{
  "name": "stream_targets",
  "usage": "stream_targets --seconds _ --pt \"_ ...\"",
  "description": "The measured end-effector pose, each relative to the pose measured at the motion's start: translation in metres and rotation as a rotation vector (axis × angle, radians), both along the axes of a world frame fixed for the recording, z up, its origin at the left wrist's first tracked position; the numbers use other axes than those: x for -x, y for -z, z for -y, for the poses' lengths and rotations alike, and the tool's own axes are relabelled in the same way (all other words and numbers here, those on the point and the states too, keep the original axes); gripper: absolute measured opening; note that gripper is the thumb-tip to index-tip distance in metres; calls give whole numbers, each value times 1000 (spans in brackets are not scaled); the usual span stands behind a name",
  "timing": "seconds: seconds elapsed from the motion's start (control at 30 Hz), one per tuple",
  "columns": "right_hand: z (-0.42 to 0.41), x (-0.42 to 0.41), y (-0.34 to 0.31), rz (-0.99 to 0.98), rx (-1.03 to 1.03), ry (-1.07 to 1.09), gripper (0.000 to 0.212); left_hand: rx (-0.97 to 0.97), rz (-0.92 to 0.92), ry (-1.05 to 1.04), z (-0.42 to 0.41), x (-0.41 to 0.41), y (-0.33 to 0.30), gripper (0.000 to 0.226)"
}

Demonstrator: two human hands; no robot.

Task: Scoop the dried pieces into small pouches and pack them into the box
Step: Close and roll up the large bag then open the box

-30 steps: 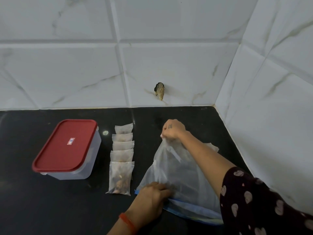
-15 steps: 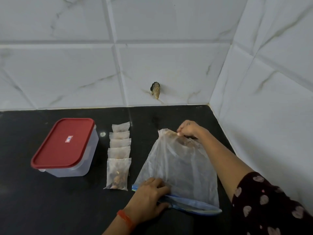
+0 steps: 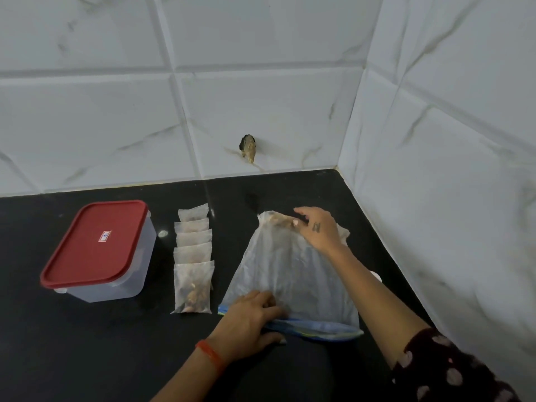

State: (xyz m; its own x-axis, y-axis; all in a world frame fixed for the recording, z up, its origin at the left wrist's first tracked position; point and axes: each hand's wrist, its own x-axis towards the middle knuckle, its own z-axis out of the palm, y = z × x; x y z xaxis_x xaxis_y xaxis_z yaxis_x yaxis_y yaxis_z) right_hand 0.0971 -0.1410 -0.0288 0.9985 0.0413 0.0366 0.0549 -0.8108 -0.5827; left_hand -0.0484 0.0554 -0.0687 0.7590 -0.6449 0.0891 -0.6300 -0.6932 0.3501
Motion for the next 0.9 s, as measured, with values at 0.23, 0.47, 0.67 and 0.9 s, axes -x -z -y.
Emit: stream_targets --seconds 0.23,0.47,0.67,0.9 --pt "-3 126 -22 -318 -185 -293 18 25 43 67 -1 -8 0 35" --pt "-13 164 16 -132 46 -190 23 35 10 101 -4 -12 -6 40" --pt "-9 164 18 -174 -52 -148 9 -21 24 110 -3 -13 -3 36" --pt "-8 172 23 81 54 -174 28 -18 -271 -17 1 -30 -14 33"
